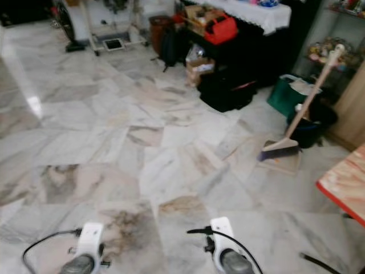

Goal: Setting the table

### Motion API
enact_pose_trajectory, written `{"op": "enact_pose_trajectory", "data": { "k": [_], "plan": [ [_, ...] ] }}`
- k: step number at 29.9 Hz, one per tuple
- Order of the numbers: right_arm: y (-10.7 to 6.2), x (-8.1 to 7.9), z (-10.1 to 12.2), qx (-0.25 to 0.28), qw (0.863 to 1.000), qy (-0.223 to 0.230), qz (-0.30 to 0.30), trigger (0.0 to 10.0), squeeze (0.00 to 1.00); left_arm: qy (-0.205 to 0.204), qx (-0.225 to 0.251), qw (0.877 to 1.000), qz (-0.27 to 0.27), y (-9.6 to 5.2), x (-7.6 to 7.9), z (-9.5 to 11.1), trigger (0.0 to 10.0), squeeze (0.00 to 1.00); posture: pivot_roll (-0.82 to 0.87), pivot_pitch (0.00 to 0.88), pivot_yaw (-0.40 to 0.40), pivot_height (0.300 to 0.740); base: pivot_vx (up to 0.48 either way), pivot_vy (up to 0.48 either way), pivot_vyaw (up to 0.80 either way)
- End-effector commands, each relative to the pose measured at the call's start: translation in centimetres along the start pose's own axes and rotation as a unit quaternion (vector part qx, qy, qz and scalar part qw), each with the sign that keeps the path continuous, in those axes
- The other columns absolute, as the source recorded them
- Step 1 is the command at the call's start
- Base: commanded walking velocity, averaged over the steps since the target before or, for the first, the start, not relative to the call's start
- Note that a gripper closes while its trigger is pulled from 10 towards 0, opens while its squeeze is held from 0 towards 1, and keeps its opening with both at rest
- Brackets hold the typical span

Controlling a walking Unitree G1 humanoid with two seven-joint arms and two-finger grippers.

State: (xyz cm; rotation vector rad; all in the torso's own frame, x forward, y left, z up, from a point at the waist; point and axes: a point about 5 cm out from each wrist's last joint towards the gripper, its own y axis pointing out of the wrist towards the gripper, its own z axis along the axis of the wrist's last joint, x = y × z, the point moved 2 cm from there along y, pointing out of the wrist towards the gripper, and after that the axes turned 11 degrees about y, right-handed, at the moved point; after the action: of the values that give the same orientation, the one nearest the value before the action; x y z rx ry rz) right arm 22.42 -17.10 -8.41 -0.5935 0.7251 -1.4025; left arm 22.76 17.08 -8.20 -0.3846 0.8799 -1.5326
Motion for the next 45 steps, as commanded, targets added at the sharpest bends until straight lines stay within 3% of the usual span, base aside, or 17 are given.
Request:
{"op": "enact_pose_trajectory", "data": {
  "k": [1, 45],
  "plan": [
    [0.03, -0.49, -0.29, -0.002, 1.0, 0.01, 0.003, 10.0, 0.0, 0.002, -0.014, 1.0, 0.006, -0.16, -0.66, -0.92, 10.0, 0.0, -0.1, 0.0, 0.005, 0.74, 0.0, 0.0, -0.8],
    [-0.01, -0.82, -0.67, -0.007, 1.0, 0.006, 0.01, 10.0, 0.0, -0.002, -0.016, 1.0, -0.002, -0.29, -0.18, -1.26, 10.0, 0.0, -0.09, 0.0, 0.004, 0.74, 0.0, 0.0, -0.8]
  ]
}}
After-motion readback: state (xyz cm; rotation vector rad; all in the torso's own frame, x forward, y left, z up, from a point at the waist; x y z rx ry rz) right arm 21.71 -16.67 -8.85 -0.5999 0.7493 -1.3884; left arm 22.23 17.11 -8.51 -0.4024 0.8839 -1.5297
